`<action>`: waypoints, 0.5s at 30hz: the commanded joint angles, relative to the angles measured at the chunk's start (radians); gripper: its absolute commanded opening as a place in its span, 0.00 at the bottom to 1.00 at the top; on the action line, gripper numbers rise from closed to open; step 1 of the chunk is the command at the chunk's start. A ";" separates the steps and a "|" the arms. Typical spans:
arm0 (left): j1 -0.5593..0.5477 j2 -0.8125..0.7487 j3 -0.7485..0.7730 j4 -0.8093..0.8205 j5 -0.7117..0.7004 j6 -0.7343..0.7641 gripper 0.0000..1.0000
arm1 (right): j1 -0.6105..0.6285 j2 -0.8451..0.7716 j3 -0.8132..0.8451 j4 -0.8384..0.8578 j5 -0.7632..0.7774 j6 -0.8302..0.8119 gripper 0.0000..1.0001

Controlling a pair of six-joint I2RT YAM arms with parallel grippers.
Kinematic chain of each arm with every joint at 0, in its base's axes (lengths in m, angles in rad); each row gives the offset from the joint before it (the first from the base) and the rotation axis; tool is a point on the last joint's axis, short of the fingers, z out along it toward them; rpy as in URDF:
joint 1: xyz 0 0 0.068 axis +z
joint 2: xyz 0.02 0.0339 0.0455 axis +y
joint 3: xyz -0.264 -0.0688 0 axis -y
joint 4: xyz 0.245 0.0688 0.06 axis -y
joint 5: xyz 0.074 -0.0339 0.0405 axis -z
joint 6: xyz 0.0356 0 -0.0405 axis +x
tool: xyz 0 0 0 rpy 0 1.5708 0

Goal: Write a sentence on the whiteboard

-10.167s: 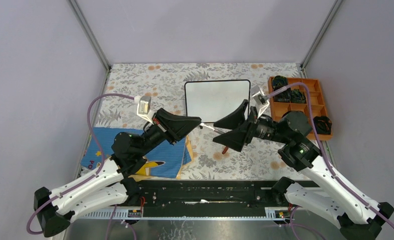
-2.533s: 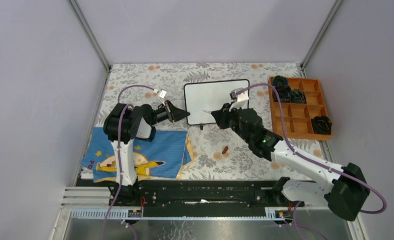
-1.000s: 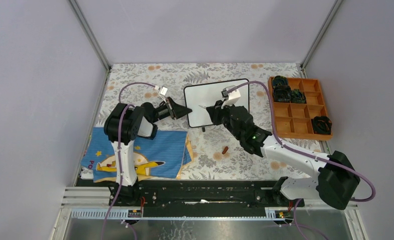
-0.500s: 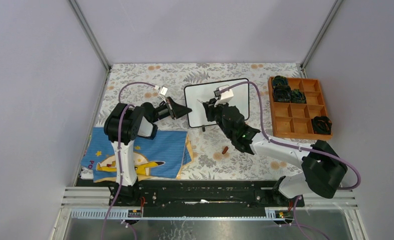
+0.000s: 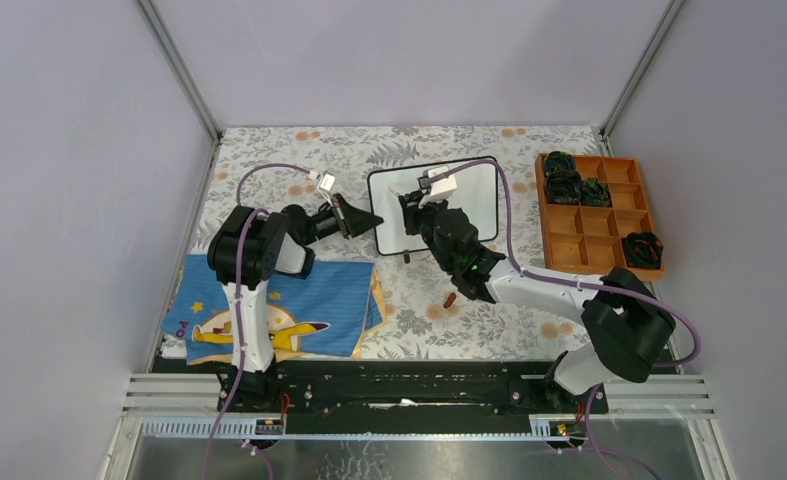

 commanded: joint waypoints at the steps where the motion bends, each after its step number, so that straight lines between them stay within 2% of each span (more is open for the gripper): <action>1: 0.013 0.009 0.003 0.070 -0.004 0.015 0.02 | 0.008 0.019 0.058 0.082 0.036 -0.016 0.00; 15: 0.013 0.006 -0.001 0.069 0.002 0.019 0.00 | 0.009 0.067 0.079 0.082 0.066 -0.008 0.00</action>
